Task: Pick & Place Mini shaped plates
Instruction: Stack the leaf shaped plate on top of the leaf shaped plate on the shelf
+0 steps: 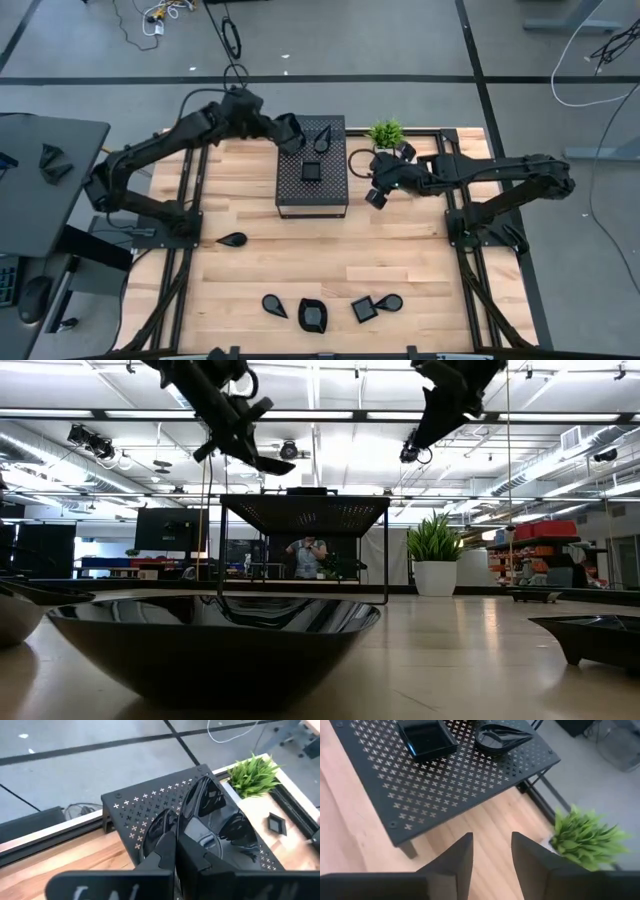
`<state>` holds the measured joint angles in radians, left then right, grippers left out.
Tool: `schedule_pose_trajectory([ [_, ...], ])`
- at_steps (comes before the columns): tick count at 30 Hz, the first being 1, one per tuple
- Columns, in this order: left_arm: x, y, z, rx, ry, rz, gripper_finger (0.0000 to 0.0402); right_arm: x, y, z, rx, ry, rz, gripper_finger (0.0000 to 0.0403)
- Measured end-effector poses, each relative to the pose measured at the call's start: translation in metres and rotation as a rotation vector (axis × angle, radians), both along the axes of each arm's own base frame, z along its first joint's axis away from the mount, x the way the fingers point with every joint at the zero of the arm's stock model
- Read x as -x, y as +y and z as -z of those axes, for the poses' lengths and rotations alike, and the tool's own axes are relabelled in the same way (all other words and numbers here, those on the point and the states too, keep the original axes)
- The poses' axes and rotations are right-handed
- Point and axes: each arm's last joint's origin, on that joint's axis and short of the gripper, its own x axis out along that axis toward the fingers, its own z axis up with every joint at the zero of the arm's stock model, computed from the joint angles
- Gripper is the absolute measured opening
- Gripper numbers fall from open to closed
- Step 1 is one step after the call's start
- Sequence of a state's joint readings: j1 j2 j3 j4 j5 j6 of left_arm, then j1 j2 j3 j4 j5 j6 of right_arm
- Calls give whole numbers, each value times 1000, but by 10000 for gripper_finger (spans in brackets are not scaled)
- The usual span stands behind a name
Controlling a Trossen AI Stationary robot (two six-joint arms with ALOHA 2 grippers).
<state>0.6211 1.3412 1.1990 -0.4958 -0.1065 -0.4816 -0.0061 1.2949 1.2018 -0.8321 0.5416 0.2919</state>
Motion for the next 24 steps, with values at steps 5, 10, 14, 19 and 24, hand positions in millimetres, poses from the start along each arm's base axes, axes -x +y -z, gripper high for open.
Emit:
schedule_pose_trajectory([
  [5,-10,12,17,69,10,-4,9,0,-8,-1,36,26,-19,124],
  [10,-20,19,36,104,64,-20,19,-1,-19,-2,62,24,-8,117],
  [14,-23,22,43,128,74,-33,19,-2,-28,-4,74,-1,17,113],
  [19,-24,21,43,140,61,-50,30,-3,-36,-6,98,-5,19,111],
  [24,-24,21,43,138,63,-56,75,-6,-42,-10,113,-51,22,111],
])
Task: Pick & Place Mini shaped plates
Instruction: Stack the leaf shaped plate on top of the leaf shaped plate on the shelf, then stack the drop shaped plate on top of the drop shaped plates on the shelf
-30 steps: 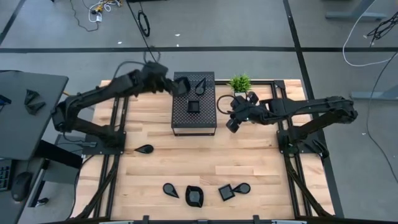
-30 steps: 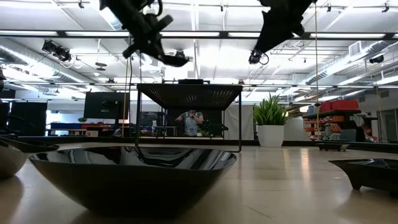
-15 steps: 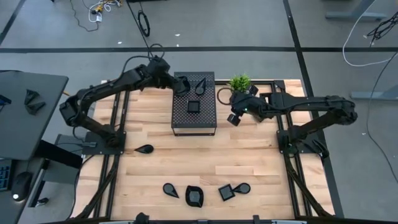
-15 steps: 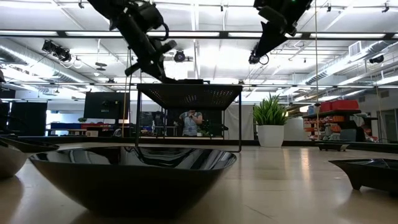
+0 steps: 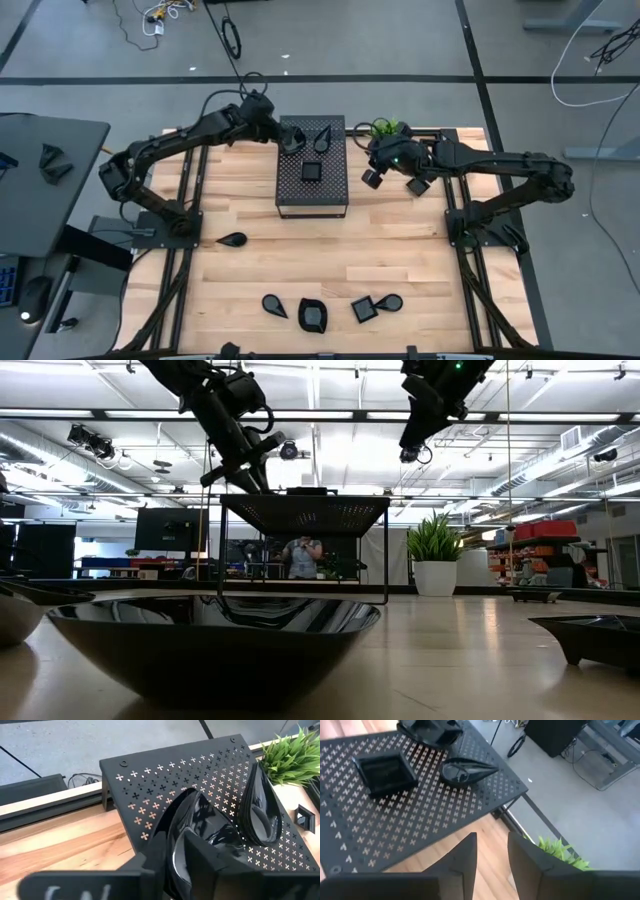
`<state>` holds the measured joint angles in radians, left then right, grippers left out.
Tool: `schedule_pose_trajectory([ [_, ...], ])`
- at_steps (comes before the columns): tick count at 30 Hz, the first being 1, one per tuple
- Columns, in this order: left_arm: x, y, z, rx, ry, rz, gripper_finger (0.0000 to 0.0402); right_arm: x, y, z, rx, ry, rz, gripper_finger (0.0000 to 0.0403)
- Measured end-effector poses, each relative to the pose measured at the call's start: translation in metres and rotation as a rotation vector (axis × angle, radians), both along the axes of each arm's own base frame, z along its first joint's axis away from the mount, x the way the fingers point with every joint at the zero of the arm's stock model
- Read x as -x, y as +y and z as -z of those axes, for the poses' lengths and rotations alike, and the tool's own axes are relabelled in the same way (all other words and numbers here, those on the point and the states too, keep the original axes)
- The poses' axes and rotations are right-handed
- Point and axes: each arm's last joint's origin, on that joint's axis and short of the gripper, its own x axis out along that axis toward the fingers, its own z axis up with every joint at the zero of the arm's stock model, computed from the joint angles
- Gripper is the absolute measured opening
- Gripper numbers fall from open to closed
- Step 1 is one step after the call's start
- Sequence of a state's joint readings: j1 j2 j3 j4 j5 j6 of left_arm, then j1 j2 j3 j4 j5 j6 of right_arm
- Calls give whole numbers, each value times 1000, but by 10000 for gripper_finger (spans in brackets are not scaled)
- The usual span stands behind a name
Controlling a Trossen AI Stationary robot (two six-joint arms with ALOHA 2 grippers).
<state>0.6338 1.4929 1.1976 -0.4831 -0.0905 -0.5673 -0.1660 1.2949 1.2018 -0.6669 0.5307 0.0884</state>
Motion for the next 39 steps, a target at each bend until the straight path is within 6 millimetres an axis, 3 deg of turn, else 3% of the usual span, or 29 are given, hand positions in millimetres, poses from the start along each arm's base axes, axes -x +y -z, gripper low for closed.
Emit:
schedule_pose_trajectory([
  [5,-1,-1,0,11,-9,5,120,1,0,1,-8,10,-4,111],
  [10,2,-5,-6,30,-46,22,131,2,2,4,-53,34,-43,111],
  [23,29,-26,-35,-40,-15,40,81,2,3,4,-94,17,-47,111],
  [33,17,-33,-21,10,60,150,65,-1,5,3,-136,-31,-69,111],
  [39,19,-71,-15,104,223,282,31,0,5,10,-161,-20,-68,111],
])
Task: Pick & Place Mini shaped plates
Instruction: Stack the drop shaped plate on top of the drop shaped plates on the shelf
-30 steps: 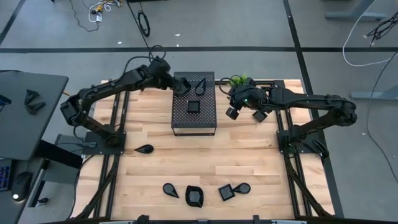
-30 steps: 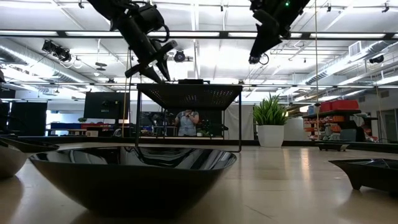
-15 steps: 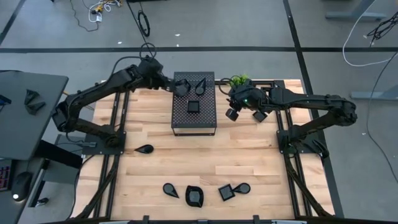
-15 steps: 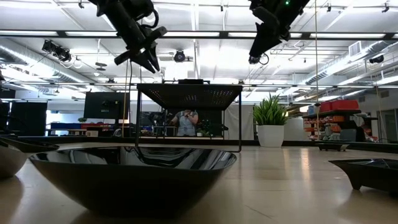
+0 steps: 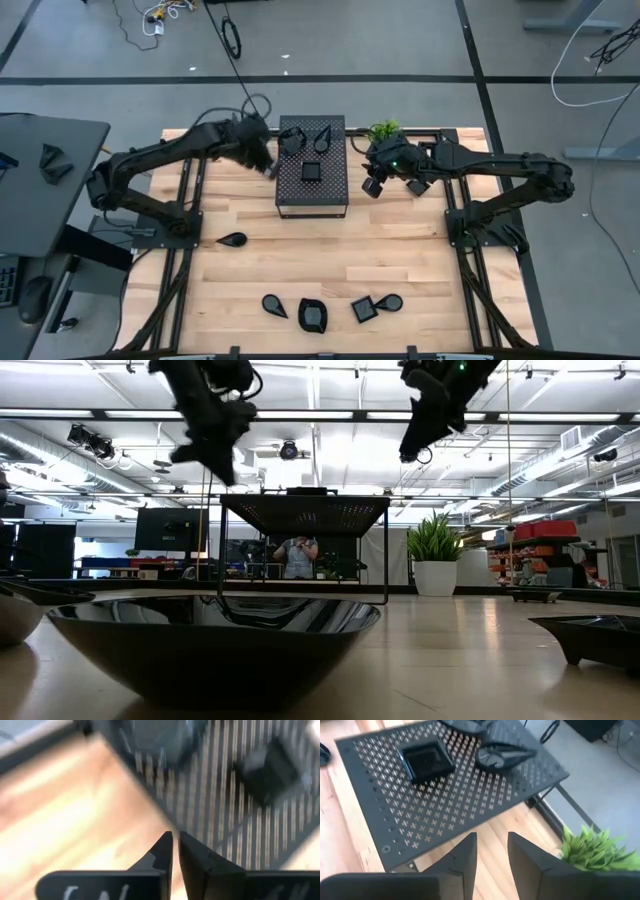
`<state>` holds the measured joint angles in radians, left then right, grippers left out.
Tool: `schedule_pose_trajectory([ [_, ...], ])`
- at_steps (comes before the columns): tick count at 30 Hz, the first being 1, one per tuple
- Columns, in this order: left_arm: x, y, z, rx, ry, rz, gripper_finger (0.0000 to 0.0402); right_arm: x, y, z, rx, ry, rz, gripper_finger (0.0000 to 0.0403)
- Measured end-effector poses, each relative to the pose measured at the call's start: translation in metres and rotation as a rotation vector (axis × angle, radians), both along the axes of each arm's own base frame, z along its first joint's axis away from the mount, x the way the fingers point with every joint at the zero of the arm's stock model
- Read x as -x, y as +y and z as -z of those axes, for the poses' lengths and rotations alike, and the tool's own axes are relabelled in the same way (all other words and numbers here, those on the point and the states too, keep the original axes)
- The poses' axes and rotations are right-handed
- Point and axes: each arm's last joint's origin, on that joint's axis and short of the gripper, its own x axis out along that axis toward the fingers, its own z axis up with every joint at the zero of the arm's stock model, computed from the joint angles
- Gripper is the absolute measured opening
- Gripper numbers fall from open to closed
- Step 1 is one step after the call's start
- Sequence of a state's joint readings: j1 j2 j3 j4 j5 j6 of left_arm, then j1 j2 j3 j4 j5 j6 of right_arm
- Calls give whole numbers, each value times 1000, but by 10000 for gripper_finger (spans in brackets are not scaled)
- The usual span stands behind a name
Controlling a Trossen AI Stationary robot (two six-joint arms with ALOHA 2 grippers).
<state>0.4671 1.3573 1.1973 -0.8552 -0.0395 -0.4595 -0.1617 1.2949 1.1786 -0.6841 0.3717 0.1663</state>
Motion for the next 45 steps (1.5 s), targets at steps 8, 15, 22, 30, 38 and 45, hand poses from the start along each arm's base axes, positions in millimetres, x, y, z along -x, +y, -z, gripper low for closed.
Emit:
schedule_pose_trajectory([
  [8,16,-81,8,138,346,83,11,3,2,37,-51,47,14,111],
  [15,21,-150,21,294,313,-117,58,3,1,39,-20,68,-24,111],
  [22,35,-214,63,662,160,-387,151,0,-7,36,41,49,-54,111],
  [30,65,-225,109,604,98,-699,178,-1,-14,33,87,40,-69,111],
  [38,84,-201,141,513,149,-792,167,0,-17,33,95,54,-74,111],
  [45,89,-189,153,452,73,-812,165,0,-17,33,94,53,-74,111],
])
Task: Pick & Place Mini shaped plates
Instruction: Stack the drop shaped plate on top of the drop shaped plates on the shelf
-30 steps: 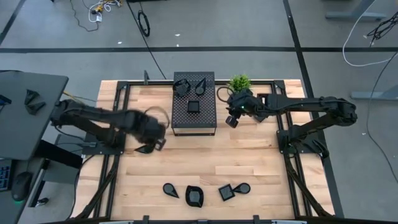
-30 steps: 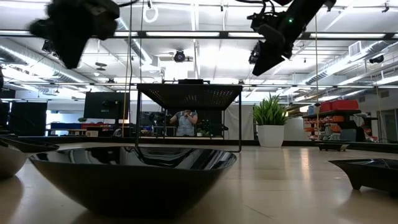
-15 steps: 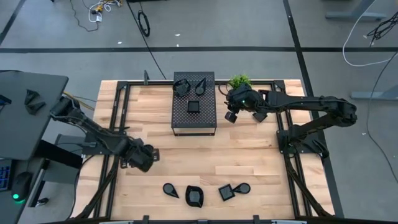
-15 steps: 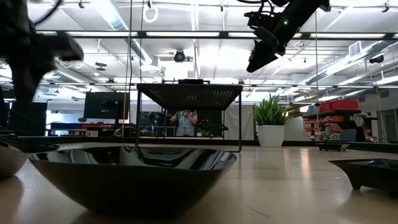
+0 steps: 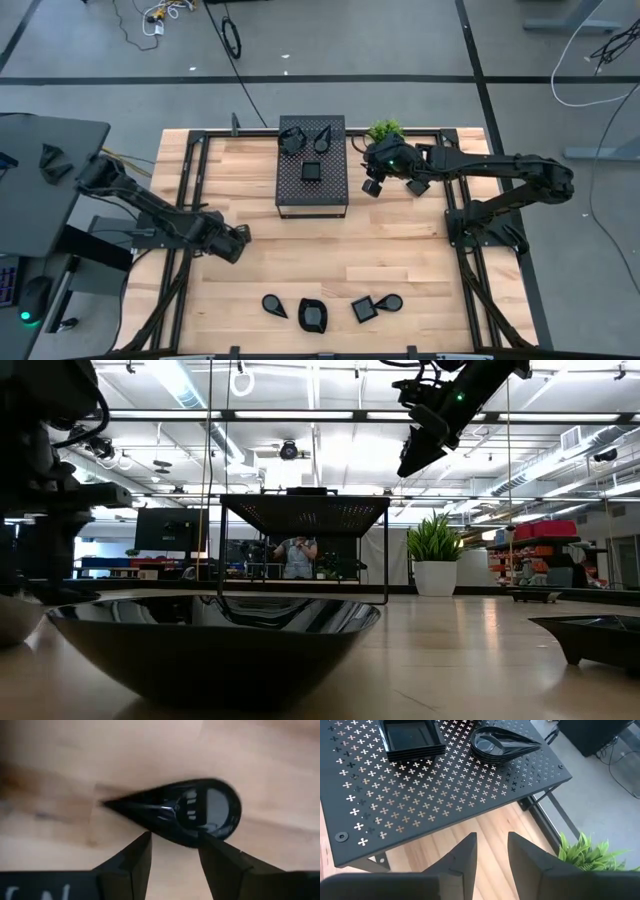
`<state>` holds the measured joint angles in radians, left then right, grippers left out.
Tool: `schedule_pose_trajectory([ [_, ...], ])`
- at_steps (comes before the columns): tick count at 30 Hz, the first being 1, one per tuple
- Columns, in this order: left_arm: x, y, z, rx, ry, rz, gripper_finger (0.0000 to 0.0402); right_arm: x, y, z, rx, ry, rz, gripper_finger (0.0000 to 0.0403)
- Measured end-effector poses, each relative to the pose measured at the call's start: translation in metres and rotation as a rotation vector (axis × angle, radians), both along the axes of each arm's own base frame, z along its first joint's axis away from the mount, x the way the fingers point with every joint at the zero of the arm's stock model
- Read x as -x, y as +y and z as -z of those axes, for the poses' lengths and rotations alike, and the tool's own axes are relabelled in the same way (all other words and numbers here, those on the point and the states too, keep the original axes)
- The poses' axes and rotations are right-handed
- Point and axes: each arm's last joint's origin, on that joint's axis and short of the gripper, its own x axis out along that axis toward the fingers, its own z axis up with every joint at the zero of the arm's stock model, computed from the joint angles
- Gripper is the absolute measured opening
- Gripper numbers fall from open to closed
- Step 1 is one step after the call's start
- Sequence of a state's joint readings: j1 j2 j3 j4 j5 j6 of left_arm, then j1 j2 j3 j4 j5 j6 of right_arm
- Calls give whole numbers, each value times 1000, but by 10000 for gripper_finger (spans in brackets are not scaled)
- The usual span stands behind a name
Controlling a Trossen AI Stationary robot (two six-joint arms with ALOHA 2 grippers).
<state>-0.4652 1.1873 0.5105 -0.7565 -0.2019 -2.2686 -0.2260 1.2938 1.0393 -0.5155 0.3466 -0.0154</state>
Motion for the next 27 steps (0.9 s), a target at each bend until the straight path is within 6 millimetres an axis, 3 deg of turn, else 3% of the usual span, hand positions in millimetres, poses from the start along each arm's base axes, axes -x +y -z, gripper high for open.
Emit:
schedule_pose_trajectory([
  [9,6,17,14,-81,36,-20,157,0,0,0,-21,-23,23,111],
  [16,3,20,13,-114,44,93,79,0,0,0,-38,-38,43,111],
  [21,-5,18,4,-154,3,165,15,1,0,-1,-39,-30,42,111],
  [27,-21,10,-26,-131,1,385,13,13,3,-22,-33,-39,38,111],
])
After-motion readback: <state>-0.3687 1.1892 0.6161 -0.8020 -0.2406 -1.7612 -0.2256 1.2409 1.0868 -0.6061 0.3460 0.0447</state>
